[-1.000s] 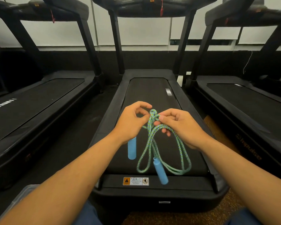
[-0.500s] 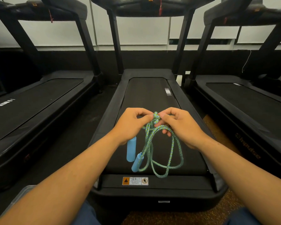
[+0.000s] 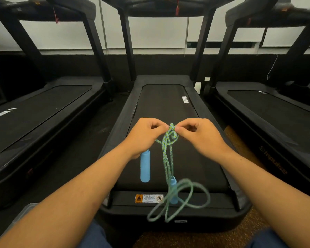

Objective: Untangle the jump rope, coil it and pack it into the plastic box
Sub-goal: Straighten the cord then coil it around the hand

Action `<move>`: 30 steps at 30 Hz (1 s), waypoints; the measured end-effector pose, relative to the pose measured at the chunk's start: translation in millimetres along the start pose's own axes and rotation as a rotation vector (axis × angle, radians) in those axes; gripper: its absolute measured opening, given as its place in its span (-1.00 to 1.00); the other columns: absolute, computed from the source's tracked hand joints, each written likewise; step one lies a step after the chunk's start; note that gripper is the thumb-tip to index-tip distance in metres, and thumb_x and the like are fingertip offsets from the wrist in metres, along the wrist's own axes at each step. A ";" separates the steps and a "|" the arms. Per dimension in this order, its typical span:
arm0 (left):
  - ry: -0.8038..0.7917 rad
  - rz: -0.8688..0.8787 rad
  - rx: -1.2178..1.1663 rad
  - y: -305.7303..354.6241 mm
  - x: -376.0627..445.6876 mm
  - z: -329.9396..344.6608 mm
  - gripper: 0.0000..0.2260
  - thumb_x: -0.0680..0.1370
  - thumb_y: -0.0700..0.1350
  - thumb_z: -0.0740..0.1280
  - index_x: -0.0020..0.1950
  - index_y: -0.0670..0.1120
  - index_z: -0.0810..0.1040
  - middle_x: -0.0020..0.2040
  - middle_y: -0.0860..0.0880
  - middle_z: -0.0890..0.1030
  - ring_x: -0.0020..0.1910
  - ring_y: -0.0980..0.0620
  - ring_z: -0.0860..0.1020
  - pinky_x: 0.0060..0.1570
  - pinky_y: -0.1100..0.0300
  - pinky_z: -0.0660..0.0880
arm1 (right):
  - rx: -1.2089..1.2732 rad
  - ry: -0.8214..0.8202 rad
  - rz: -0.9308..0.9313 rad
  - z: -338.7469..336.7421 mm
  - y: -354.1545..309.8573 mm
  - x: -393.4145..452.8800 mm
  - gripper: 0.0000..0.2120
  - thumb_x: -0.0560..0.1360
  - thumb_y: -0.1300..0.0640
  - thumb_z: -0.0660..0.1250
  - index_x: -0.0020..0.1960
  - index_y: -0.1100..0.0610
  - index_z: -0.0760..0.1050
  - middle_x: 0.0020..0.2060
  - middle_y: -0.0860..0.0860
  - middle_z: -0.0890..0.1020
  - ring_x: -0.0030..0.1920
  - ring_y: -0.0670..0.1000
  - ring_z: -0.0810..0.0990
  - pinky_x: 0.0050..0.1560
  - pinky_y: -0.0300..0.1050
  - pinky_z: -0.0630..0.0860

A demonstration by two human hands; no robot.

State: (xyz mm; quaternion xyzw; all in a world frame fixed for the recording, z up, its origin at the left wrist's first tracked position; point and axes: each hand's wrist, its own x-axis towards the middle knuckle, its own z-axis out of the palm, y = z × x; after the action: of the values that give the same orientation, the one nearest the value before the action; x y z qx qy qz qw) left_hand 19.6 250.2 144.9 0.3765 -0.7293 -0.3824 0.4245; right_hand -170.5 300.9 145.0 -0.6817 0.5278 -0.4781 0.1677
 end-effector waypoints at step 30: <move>-0.016 -0.077 0.083 3.8 -1.9 -12.1 -0.80 0.56 -0.24 0.33 -0.14 -0.38 0.59 -0.33 -0.01 0.57 -0.51 0.14 0.32 -0.49 0.37 0.26 | 0.853 0.085 0.181 -25.6 -5.8 11.8 -0.71 0.49 0.51 0.21 -0.06 0.13 0.44 -0.37 0.06 0.55 -0.40 -0.03 0.39 -0.40 -0.19 0.30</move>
State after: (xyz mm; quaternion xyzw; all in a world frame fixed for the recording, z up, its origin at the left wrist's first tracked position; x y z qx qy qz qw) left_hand 30.4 250.6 151.8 0.4184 -0.7328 -0.3708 0.3879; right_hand -188.6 299.9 167.3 -0.4821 0.3471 -0.6643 0.4536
